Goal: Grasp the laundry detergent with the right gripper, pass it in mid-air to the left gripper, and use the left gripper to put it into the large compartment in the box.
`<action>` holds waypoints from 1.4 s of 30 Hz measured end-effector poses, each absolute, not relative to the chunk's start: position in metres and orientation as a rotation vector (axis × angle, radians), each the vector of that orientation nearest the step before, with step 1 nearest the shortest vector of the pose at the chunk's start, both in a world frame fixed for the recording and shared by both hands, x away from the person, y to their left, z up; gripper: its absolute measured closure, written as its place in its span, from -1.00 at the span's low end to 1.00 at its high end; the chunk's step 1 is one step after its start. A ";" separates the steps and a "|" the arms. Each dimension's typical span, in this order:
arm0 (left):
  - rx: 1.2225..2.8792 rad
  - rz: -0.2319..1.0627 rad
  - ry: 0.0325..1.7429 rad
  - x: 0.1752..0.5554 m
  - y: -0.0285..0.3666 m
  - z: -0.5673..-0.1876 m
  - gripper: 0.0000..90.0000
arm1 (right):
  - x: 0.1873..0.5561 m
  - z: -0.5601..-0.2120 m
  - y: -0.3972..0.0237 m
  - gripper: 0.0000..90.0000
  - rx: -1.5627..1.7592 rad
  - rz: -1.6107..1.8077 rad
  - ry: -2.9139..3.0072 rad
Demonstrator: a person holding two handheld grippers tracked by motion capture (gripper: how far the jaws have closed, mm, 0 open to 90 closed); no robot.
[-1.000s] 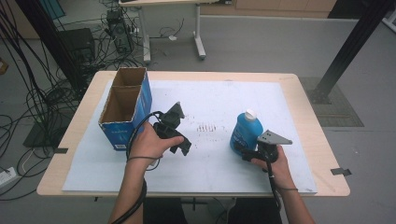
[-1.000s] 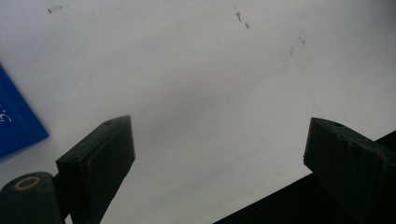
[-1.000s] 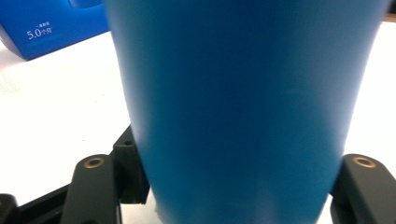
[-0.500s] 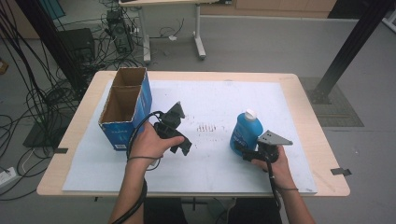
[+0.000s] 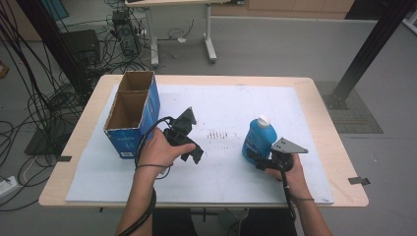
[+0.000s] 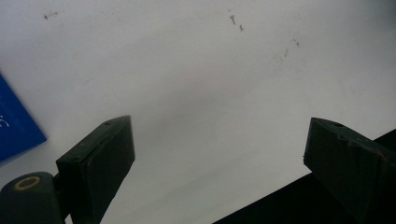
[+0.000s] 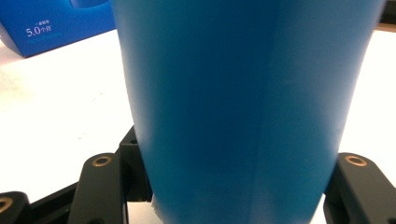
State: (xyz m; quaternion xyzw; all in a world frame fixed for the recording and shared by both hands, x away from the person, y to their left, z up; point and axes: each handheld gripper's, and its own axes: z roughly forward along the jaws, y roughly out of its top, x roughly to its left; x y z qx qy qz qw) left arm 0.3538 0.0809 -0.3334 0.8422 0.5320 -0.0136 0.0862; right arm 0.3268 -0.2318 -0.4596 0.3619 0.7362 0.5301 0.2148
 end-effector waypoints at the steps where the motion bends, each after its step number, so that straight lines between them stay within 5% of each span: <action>1: 2.514 -0.041 1.584 0.354 0.081 -0.333 -0.80 | 0.327 -0.460 -0.232 -0.14 1.004 1.469 2.041; 42: 2.507 -0.048 1.588 0.352 0.083 -0.334 -0.80 | 0.326 -0.460 -0.232 -0.13 0.991 1.470 2.034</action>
